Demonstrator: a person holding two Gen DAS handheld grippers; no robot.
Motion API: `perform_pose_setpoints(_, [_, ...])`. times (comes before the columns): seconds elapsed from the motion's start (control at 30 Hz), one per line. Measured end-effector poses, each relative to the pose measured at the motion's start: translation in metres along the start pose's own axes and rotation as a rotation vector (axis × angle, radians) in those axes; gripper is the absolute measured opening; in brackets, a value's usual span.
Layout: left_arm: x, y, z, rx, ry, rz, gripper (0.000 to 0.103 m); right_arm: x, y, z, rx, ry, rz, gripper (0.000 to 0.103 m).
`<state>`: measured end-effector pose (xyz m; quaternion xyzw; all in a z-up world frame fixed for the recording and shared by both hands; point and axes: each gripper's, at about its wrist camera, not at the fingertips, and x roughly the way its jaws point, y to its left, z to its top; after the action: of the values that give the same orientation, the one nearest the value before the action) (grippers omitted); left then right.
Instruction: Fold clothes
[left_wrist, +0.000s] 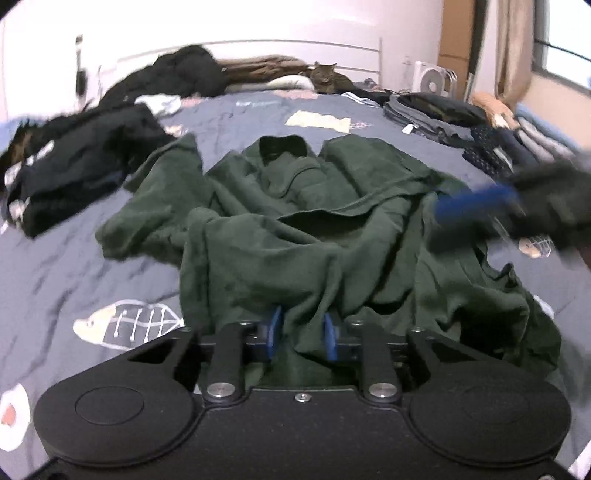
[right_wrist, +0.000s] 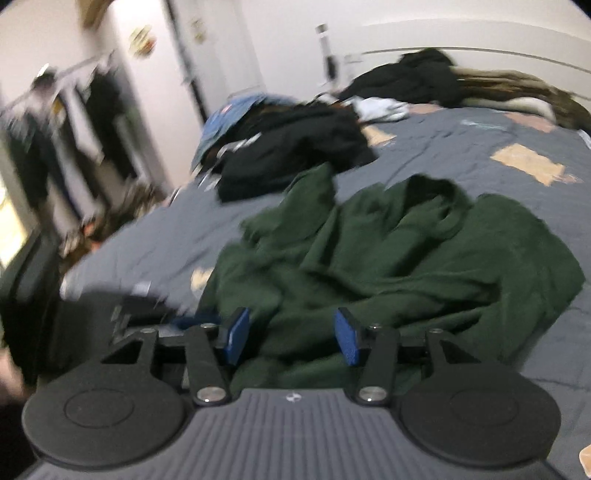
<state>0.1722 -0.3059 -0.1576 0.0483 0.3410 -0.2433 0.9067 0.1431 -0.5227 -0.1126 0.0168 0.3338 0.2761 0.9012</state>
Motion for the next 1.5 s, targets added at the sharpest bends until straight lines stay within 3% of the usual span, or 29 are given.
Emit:
perform_pose_setpoints(0.2, [-0.005,0.016,0.005,-0.082,0.017,-0.045,0.019,-0.008,0.046,-0.033,-0.311,0.063,-0.010,0.057])
perform_pose_setpoints(0.27, [-0.007,0.016,0.006,-0.083,0.022,-0.053,0.019,-0.004,0.060,-0.042,-0.430,0.066,-0.053,0.059])
perform_pose_setpoints(0.4, [-0.011,0.017,0.005,-0.069,0.032,-0.056,0.017,0.010,0.068,-0.053,-0.549,0.071,-0.137,0.059])
perform_pose_setpoints(0.47, [-0.014,0.020,0.004,-0.068,0.036,-0.057,0.016,0.016,0.062,-0.057,-0.574,0.061,-0.190,0.056])
perform_pose_setpoints(0.5, [-0.015,0.023,0.003,-0.075,0.038,-0.057,0.014,0.019,0.059,-0.058,-0.581,0.054,-0.217,0.049])
perform_pose_setpoints(0.53, [-0.017,0.026,0.003,-0.081,0.043,-0.060,0.012,0.019,0.054,-0.057,-0.562,0.036,-0.234,0.033])
perform_pose_setpoints(0.63, [-0.025,0.036,0.003,-0.083,0.051,-0.066,0.010,0.010,0.035,-0.046,-0.429,-0.051,-0.261,0.010])
perform_pose_setpoints(0.83, [-0.044,0.059,0.005,-0.096,0.045,-0.061,0.009,-0.015,-0.001,-0.025,-0.128,-0.226,-0.313,0.006])
perform_pose_setpoints(0.97, [-0.050,0.066,0.008,-0.114,0.024,-0.050,0.009,-0.023,-0.023,-0.021,0.038,-0.270,-0.260,0.006])
perform_pose_setpoints(1.1, [-0.057,0.059,0.017,-0.106,0.020,-0.026,0.013,-0.022,-0.030,-0.020,0.089,-0.277,-0.246,0.006])
perform_pose_setpoints(1.2, [-0.077,0.039,0.023,-0.038,-0.024,-0.010,0.020,-0.019,-0.030,-0.019,0.099,-0.272,-0.236,0.006])
perform_pose_setpoints(1.33, [-0.104,0.005,0.032,0.089,-0.112,-0.059,0.049,-0.020,-0.028,-0.020,0.112,-0.266,-0.226,0.006])
perform_pose_setpoints(1.43, [-0.087,-0.031,0.033,0.272,-0.072,-0.088,0.049,-0.021,-0.028,-0.018,0.122,-0.269,-0.219,0.006])
perform_pose_setpoints(1.5, [-0.063,-0.048,0.030,0.341,-0.040,-0.103,0.049,-0.022,-0.028,-0.018,0.129,-0.272,-0.215,0.006])
